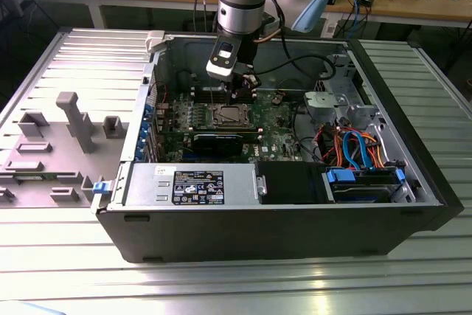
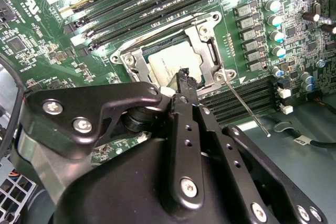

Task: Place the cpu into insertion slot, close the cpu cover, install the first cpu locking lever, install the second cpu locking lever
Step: 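Install the first cpu locking lever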

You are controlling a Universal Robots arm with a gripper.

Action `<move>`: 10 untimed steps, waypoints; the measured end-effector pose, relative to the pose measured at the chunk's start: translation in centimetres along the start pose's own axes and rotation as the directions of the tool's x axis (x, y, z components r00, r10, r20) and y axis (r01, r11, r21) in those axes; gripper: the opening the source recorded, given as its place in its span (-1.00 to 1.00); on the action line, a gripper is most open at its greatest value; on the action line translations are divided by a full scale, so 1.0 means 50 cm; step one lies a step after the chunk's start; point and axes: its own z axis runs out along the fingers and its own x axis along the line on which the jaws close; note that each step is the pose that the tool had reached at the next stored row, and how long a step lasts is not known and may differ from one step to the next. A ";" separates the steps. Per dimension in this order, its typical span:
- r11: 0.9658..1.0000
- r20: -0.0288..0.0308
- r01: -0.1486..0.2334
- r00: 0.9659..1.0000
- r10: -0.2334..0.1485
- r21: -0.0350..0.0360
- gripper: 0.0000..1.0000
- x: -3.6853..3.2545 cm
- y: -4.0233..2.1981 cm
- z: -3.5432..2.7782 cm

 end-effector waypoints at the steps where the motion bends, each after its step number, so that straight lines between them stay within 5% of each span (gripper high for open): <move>1: 1.000 0.000 0.001 1.000 -0.001 0.000 -0.79 0.000 0.000 0.000; 10: 1.000 0.000 0.006 1.000 -0.006 0.000 -0.79 0.000 0.000 0.000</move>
